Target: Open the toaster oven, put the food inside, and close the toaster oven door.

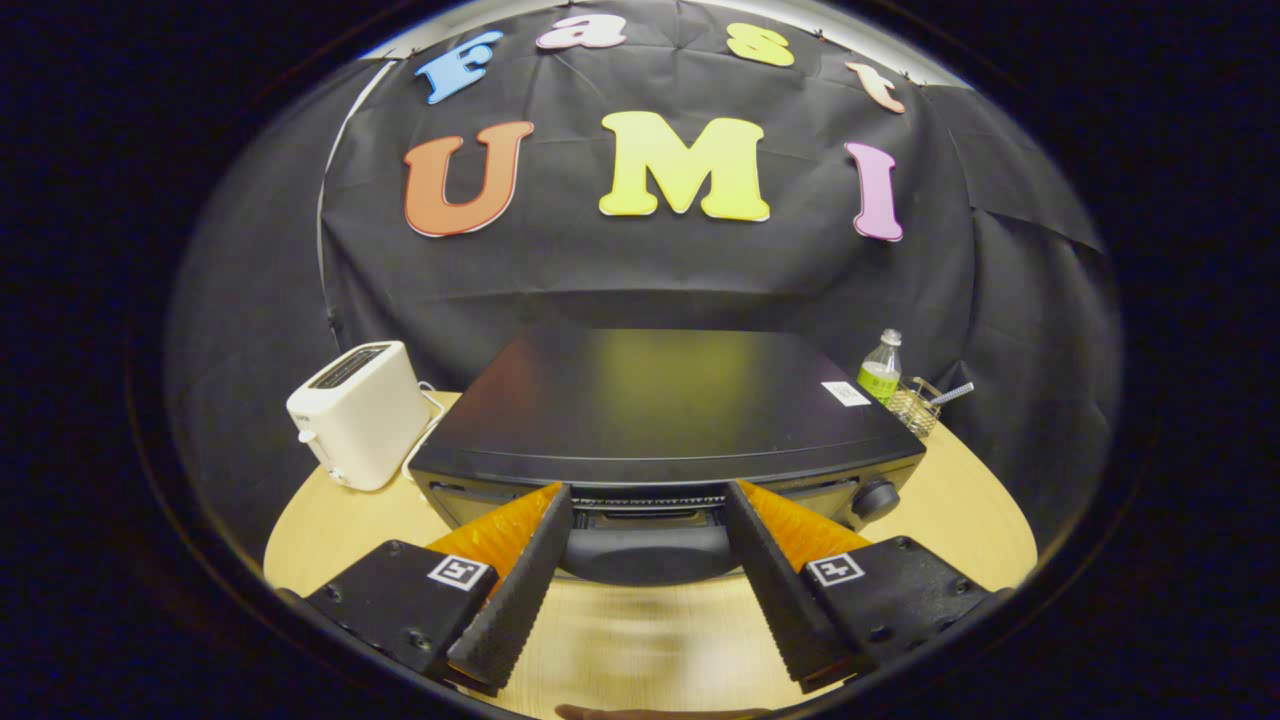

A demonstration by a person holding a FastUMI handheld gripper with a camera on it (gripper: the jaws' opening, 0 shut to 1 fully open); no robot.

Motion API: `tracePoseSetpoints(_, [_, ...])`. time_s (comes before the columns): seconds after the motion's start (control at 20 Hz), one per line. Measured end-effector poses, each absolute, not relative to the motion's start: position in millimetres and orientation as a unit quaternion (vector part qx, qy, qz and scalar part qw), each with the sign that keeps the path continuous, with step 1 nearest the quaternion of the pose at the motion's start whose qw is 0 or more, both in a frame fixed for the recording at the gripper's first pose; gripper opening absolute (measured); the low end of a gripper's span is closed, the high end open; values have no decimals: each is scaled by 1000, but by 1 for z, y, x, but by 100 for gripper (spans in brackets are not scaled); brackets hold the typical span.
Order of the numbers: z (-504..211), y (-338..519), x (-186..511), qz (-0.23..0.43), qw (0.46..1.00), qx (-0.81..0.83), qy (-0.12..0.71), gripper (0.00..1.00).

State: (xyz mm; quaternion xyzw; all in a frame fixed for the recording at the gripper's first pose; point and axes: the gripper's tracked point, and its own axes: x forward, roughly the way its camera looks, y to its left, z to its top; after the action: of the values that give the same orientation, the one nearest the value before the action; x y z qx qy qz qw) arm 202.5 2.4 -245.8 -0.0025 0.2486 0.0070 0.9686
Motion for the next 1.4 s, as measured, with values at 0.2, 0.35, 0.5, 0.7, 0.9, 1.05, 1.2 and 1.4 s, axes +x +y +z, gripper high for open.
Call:
tracePoseSetpoints(0.2, [-252, 2, 194, 17, 966, -8, 258, 100])
tracePoseSetpoints(0.35, [-264, -2, 152, 20, 963, -11, 268, 100])
tracePoseSetpoints(0.5, [-275, -3, 140, 23, 959, -23, 283, 100])
tracePoseSetpoints(0.7, [-289, -4, 119, 20, 953, -28, 302, 100])
tracePoseSetpoints(0.9, [-311, -6, 98, 22, 950, -31, 310, 100])
tracePoseSetpoints(1.05, [-349, -9, 80, 18, 928, -12, 372, 100])
tracePoseSetpoints(1.2, [-371, -9, 84, 21, 927, 7, 375, 100])
tracePoseSetpoints(1.4, [-377, -10, 80, 24, 930, -31, 366, 100])
